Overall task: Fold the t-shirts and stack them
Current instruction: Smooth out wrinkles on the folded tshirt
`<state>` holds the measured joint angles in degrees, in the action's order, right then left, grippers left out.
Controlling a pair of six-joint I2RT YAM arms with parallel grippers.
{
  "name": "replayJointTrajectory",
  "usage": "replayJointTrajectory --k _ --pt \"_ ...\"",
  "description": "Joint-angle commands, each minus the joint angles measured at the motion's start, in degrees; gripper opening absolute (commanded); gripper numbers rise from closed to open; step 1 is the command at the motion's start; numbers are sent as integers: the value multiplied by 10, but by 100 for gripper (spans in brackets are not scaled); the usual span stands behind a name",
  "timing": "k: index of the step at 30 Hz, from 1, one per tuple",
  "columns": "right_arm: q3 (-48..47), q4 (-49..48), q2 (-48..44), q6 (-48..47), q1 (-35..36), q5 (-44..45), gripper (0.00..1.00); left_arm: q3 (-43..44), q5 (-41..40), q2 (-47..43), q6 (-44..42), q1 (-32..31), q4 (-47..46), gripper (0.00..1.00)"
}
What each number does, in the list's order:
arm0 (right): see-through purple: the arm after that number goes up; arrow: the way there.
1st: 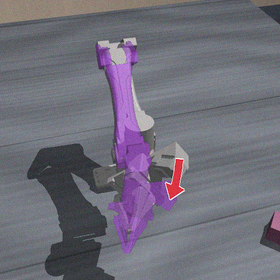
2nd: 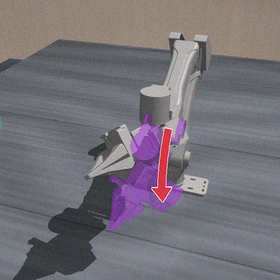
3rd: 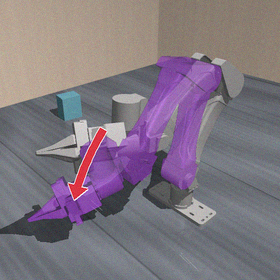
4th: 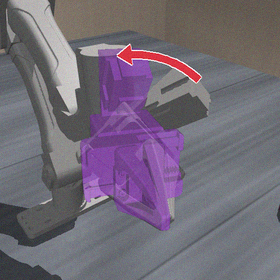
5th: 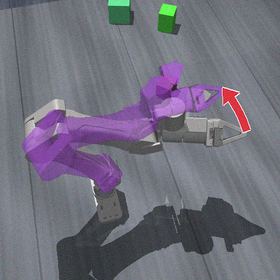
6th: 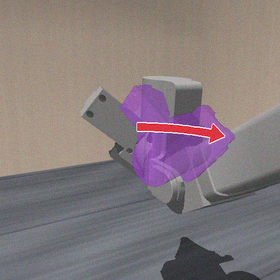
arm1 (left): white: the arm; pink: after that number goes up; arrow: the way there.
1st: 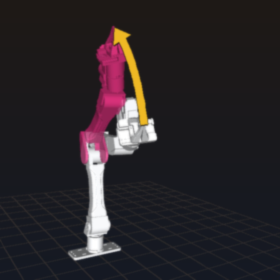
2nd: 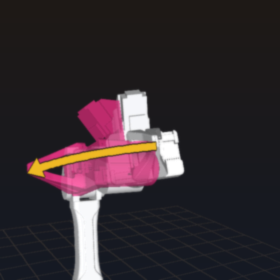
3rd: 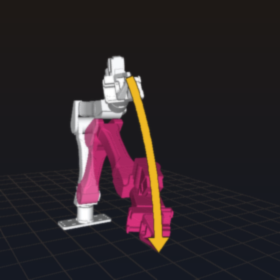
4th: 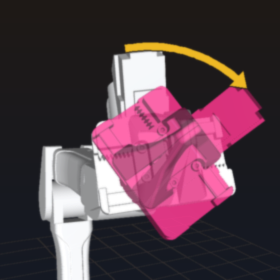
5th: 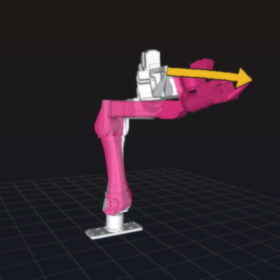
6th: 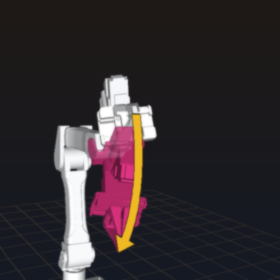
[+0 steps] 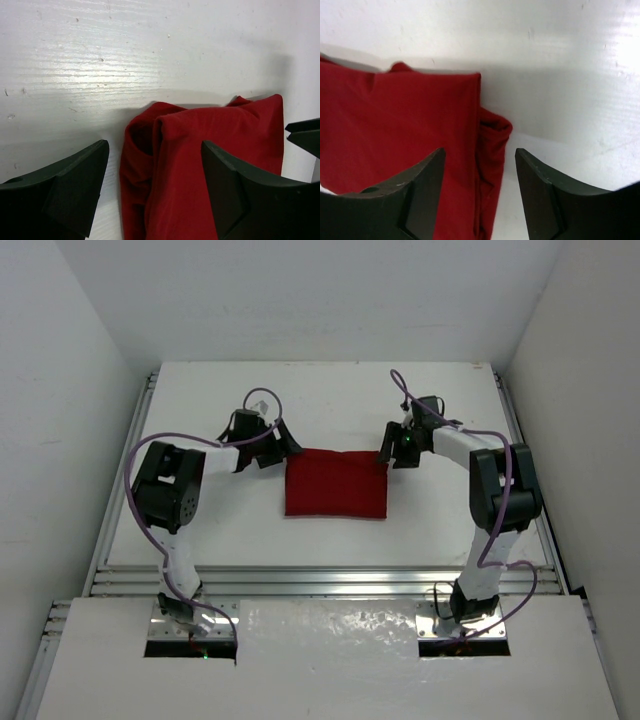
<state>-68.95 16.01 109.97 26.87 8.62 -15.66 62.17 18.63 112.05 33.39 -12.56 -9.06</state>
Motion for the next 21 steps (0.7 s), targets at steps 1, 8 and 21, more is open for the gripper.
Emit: replayJointTrajectory --k 1,8,21 --pt "-21 32 -9 14 -2 -8 57 14 -11 -11 -10 7 17 72" --pt "-29 -9 37 29 3 -46 53 14 4 -11 -8 8 7 69" --pt "-93 98 -112 -21 8 65 99 11 -326 -260 59 24 267 100"
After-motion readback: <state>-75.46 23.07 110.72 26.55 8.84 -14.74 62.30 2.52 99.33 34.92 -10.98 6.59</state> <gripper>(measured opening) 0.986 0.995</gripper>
